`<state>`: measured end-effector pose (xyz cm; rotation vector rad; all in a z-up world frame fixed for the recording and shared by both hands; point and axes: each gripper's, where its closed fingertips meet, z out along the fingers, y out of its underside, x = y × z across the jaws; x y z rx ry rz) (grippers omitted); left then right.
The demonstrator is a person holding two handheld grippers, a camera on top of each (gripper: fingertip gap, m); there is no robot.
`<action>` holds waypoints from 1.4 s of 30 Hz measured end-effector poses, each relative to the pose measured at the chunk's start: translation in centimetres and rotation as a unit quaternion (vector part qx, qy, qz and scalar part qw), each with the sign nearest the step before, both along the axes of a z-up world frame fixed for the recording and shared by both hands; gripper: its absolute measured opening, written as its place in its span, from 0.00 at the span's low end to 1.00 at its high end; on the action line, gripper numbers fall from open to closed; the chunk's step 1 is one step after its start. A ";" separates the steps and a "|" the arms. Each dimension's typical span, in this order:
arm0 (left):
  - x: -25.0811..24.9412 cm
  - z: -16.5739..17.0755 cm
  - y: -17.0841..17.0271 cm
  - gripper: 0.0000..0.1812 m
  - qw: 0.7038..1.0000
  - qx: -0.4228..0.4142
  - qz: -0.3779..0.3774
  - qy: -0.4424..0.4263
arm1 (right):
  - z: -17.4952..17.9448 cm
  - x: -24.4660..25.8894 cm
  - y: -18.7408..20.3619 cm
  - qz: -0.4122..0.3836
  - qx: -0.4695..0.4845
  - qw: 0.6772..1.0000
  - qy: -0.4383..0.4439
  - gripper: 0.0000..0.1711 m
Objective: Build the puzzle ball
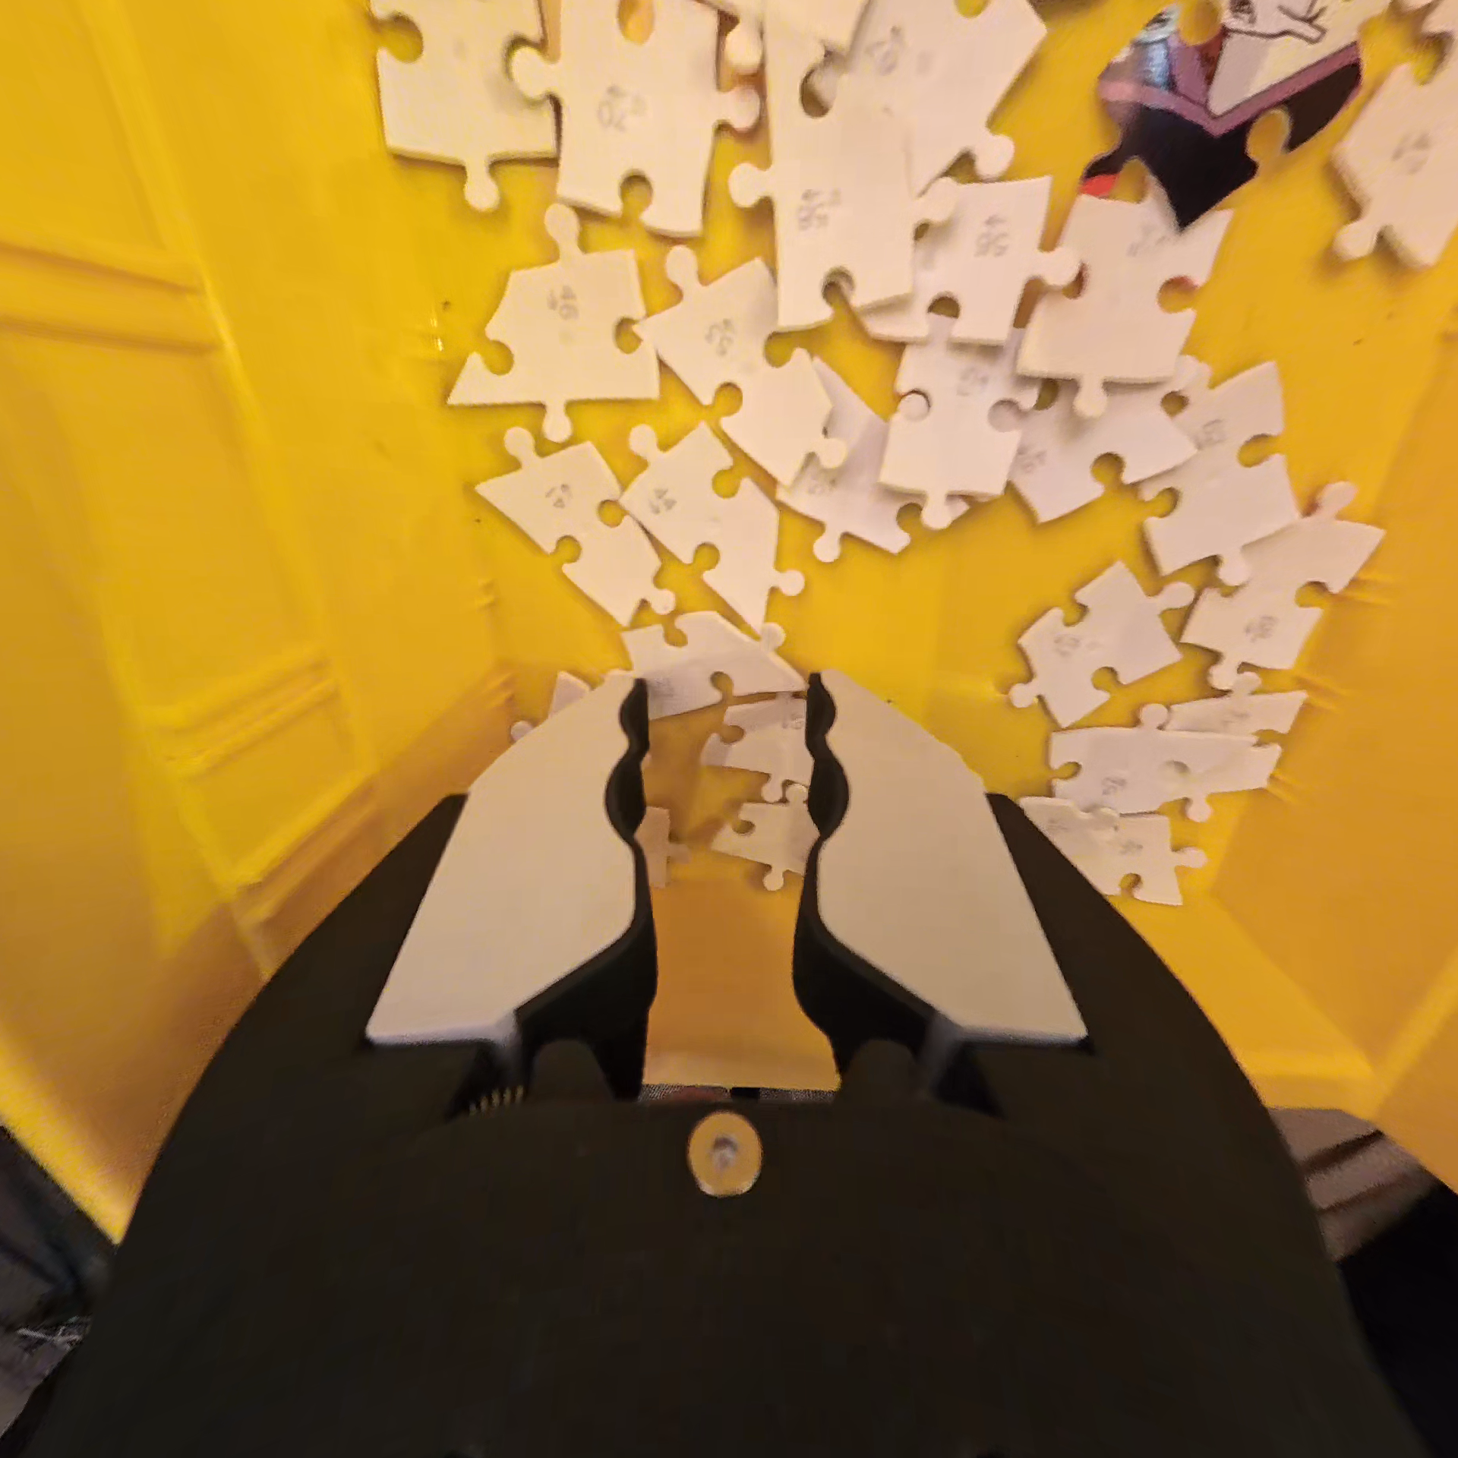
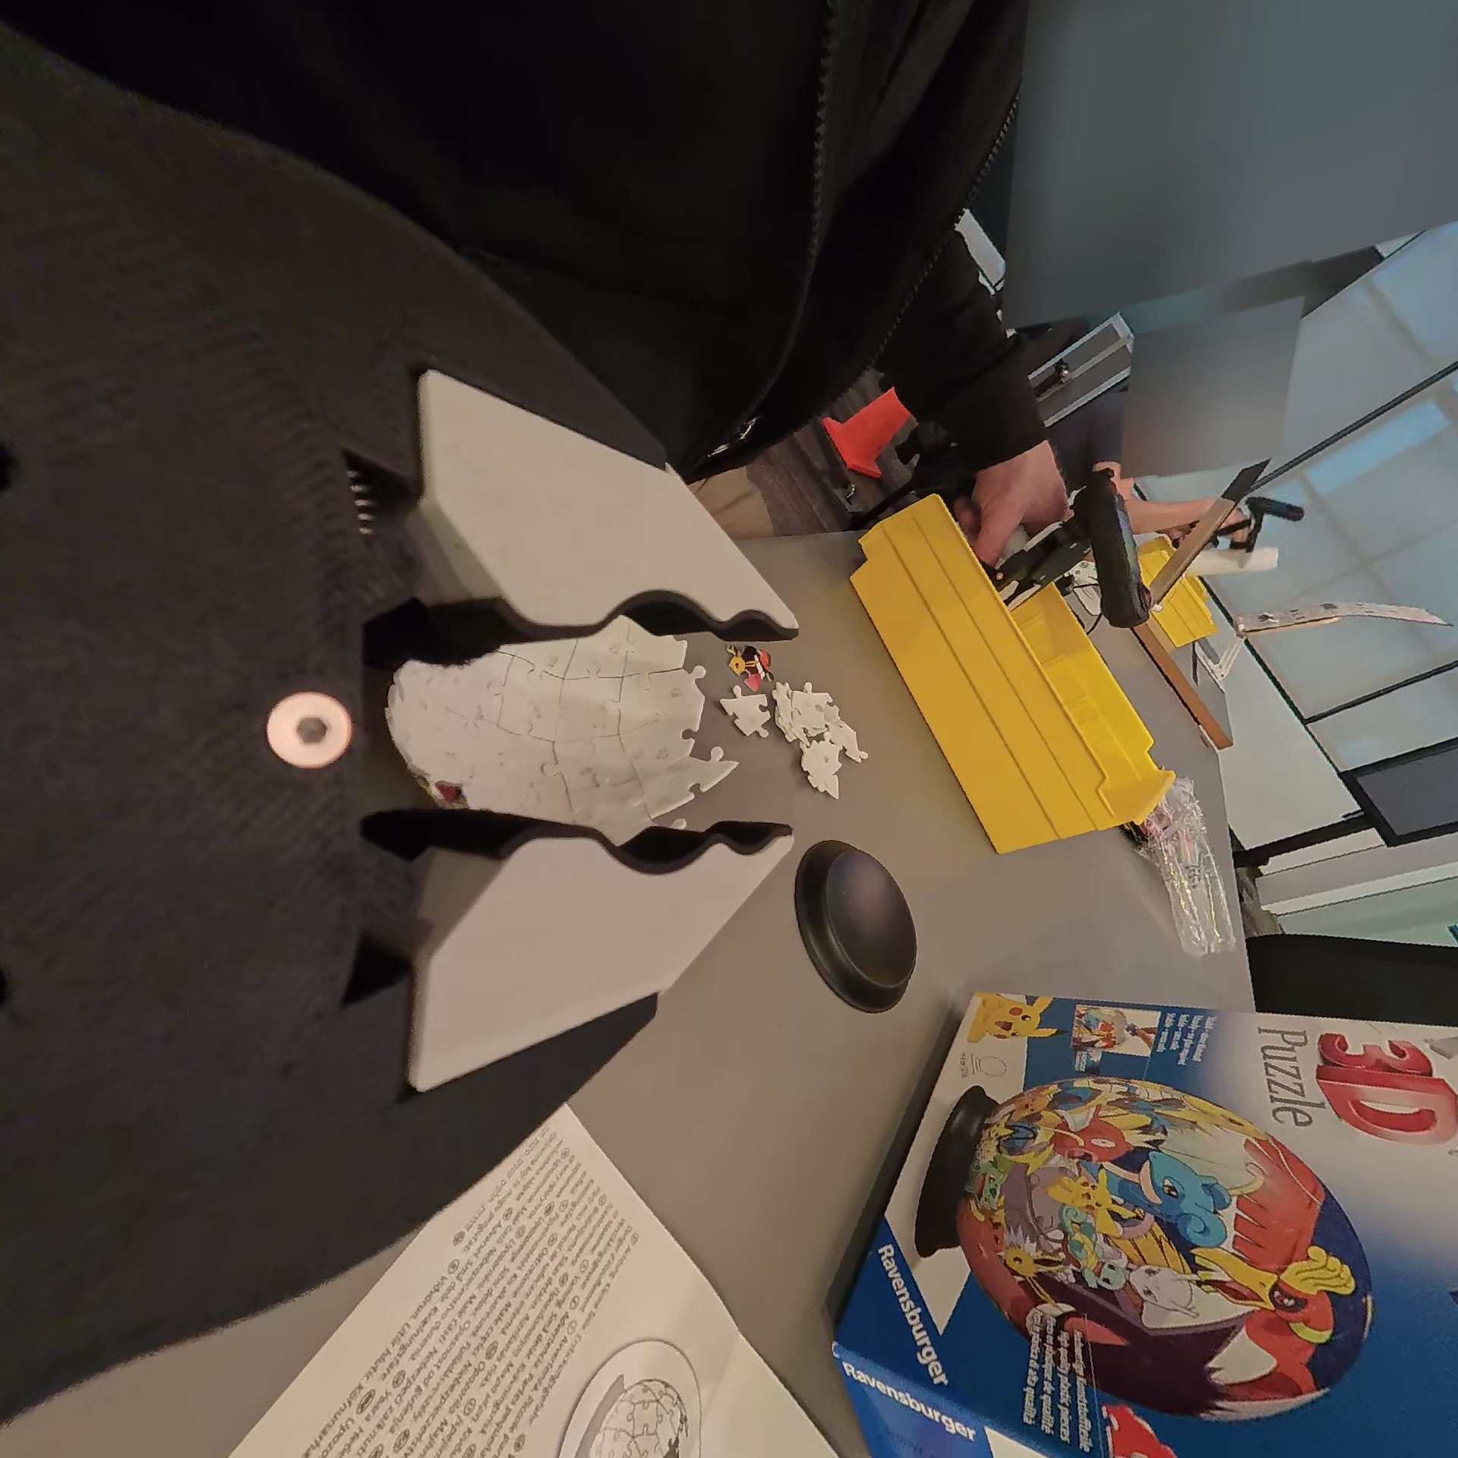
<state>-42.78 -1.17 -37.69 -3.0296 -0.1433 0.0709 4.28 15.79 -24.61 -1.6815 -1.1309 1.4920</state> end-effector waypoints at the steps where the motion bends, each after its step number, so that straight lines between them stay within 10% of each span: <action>1: 0.0 0.0 0.0 0.21 1.000 0.001 -0.001 0.000 | 0.0 0.0 0.0 0.000 -0.001 1.000 0.000 0.26; 19: -0.6 6.6 1.1 0.01 0.992 0.124 -0.019 0.023 | 0.1 0.1 0.2 -0.002 -0.007 1.000 0.008 0.26; 28: 13.5 16.6 6.4 0.01 0.947 0.263 -0.185 0.013 | 0.1 0.0 0.1 0.000 -0.007 1.000 0.010 0.26; 35: 27.6 9.3 8.5 0.01 0.914 0.206 -0.348 0.032 | 0.3 0.3 0.2 -0.002 -0.005 1.000 0.013 0.26; 42: 27.7 3.0 9.5 0.01 0.914 0.153 -0.367 0.085 | 0.0 0.5 0.3 -0.004 -0.006 1.000 0.011 0.26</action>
